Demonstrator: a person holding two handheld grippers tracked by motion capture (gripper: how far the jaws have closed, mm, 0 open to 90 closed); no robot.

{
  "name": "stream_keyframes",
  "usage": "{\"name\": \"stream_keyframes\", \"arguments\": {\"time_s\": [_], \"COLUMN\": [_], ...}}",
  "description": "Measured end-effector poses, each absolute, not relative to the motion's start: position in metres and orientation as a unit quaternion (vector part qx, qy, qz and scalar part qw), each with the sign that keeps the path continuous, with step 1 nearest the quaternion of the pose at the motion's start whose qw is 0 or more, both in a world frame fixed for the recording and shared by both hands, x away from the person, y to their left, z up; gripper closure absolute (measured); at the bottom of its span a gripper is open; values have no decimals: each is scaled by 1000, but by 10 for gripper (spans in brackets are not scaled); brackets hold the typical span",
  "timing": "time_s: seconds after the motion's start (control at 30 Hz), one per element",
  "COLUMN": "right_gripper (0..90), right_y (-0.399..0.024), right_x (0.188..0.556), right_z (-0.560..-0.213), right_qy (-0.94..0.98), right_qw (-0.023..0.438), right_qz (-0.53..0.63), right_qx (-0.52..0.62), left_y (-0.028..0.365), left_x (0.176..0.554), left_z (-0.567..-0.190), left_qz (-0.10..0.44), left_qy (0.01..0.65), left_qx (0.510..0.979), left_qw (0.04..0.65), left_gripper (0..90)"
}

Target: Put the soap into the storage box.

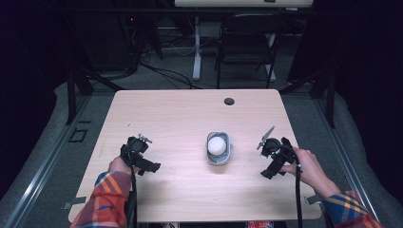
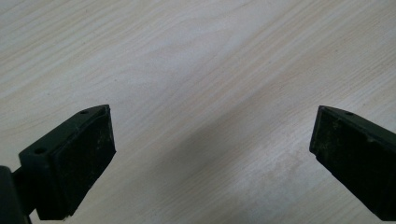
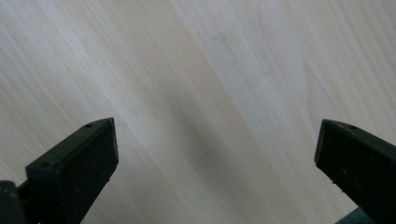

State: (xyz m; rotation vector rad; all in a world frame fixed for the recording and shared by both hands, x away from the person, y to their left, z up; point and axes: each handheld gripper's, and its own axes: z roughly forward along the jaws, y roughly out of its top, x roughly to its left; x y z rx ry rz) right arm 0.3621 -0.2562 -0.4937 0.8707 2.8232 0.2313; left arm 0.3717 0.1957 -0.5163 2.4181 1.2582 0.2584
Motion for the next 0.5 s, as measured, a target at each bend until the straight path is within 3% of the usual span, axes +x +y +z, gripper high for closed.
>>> {"name": "stream_keyframes", "arguments": {"time_s": [0.5], "right_gripper": [37], "right_y": [-271], "right_x": [345], "right_z": [-530], "right_qy": [945], "right_qw": [67], "right_qz": [51], "right_qx": [317], "left_y": [195], "left_x": [372], "left_z": [-516], "left_qz": [88], "left_qy": [446], "left_qx": [868], "left_qw": [201], "left_gripper": [0]}}
